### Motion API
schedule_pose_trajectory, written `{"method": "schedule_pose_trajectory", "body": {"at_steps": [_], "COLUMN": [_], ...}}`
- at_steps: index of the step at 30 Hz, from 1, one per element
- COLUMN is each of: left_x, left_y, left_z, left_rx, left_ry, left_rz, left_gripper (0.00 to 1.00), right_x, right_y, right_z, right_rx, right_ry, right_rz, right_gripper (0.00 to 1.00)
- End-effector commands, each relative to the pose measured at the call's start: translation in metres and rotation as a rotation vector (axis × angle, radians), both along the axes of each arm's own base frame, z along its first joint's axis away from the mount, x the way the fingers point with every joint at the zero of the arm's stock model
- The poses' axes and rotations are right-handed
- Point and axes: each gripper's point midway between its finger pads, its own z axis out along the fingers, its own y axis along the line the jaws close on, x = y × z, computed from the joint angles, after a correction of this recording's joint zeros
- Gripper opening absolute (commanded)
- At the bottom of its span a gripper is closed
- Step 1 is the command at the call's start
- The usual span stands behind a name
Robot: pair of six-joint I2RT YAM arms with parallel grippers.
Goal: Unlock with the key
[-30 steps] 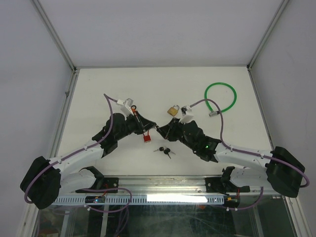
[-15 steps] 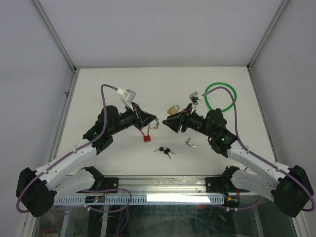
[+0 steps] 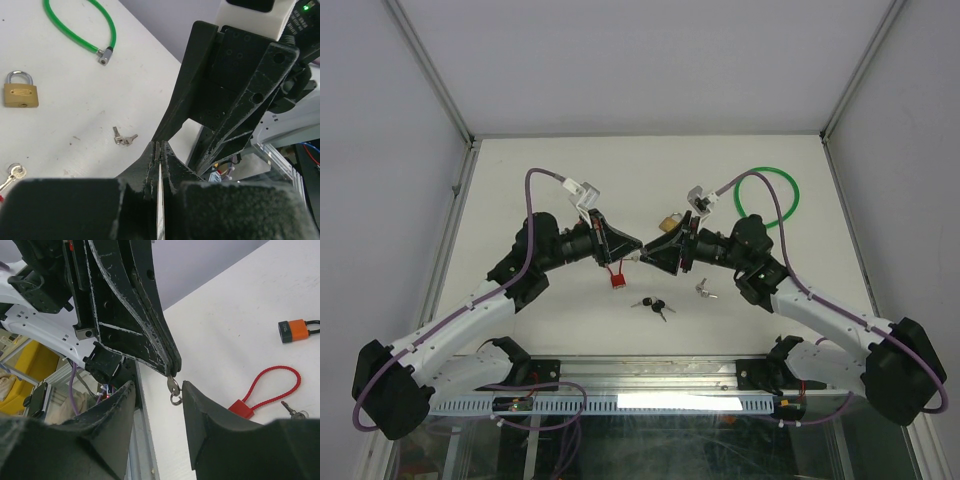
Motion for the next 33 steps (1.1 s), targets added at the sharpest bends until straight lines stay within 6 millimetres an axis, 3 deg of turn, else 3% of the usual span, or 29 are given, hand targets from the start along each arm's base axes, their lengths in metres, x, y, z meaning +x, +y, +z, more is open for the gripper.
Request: {"method": "schedule_pose_trajectory", "body": {"at_steps": [1,12,17,21,23,26,33], "left_x": [-0.012,-0.014,-0.014,-0.011,-0.007,0.003,0.029], "left_y": [-0.004,-0.004,-0.004,-0.004,-0.002,0.004,0.015], "left_z": [0.046,0.049,0.048,0.046,0.043,0.037,0.001], "left_rx": [-0.115,-0.142,-0.150,-0.146,-0.138,-0.117,-0.017], "left_ry": [-0.103,-0.093,-0.083,-0.071,-0.059,-0.033,0.116], "left_rz": [-0.053,-0.057,-0.058,-0.044,-0.014,0.062,0.232], "left_gripper": [0.00,0.00,0.00,0.00,0.08,0.30,0.58], "right_x": [-0.002,-0.009,-0.012,-0.011,-0.008,0.003,0.036], "right_y": [0.003,0.003,0.003,0.003,0.003,0.002,-0.015], "right_z": [0.035,0.036,0.038,0.037,0.035,0.027,-0.016], "right_rx": [0.086,0.107,0.119,0.119,0.115,0.095,0.011], "right_ry": [-0.096,-0.101,-0.104,-0.095,-0.075,-0.023,0.152], "right_rz": [0.036,0.069,0.083,0.080,0.069,0.000,-0.257], "right_gripper": [0.44,0.20,0.00,0.00,0.00,0.00,0.00]}}
